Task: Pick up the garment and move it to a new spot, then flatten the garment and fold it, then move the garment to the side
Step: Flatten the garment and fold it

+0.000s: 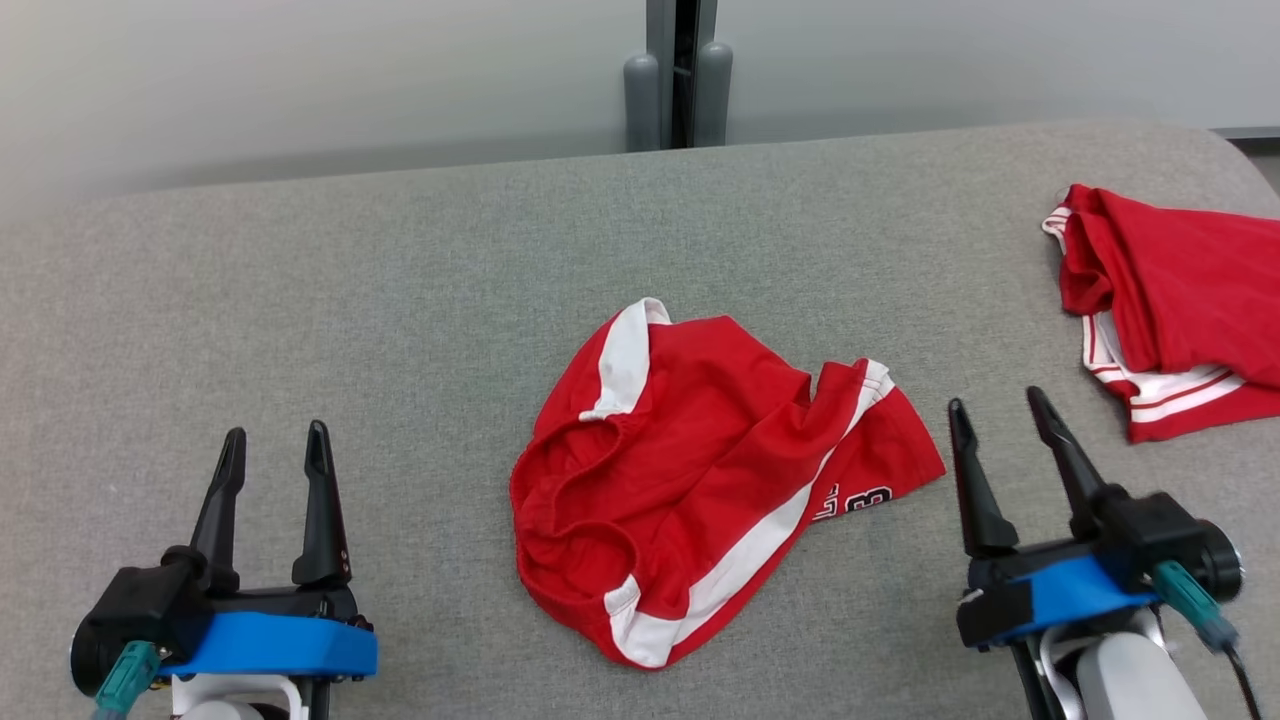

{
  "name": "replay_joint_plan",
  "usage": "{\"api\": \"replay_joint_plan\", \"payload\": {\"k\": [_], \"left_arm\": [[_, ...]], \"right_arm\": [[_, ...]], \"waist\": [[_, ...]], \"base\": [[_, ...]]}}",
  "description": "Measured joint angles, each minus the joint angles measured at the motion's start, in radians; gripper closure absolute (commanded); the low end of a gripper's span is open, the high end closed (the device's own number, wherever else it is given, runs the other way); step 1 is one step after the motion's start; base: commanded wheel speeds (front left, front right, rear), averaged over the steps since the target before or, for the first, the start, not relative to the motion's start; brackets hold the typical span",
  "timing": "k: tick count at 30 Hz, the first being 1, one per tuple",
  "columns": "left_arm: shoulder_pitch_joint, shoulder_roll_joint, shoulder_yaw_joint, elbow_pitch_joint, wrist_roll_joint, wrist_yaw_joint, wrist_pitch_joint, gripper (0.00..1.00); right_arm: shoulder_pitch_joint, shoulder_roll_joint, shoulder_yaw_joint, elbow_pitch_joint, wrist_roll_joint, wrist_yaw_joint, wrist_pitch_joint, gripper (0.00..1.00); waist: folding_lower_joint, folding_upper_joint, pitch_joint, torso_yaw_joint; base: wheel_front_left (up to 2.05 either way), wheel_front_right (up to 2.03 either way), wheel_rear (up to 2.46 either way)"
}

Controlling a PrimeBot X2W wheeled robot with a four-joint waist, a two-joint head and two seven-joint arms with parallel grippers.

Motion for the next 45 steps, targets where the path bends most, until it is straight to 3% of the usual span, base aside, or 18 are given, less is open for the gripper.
{"api": "replay_joint_plan", "payload": {"k": [7,17,30,36,45], "left_arm": [[0.017,0.000,-0.004,-0.002,0.001,0.000,0.000,0.00],[0.027,0.000,-0.042,-0.002,0.027,-0.011,0.000,0.00],[0.000,0.000,-0.363,0.108,0.072,-0.053,0.000,0.00],[-0.010,0.036,-0.510,0.204,0.050,-0.055,0.000,0.00],[-0.091,0.071,-0.608,0.343,0.007,-0.057,0.000,0.00]], "right_arm": [[0.108,0.035,-0.059,-0.187,0.009,0.000,0.000,0.00],[0.146,0.042,-0.067,-0.220,0.019,0.000,-0.002,0.00],[0.144,0.043,-0.053,-0.206,0.028,0.000,-0.002,0.00],[0.142,0.043,-0.055,-0.202,0.033,0.000,-0.002,0.00],[0.135,0.043,-0.050,-0.189,0.042,0.000,-0.002,0.00]], "waist": [[0.0000,0.0000,-0.023,-0.007],[0.0000,0.0000,-0.041,-0.002],[0.0000,0.0000,-0.045,-0.004],[0.0000,0.0000,-0.031,-0.017],[0.0000,0.0000,-0.009,-0.043]], "base": [[0.00,0.00,0.00],[0.00,0.00,0.00],[0.00,0.00,0.00],[0.00,0.00,0.00],[0.00,0.00,0.00]]}}
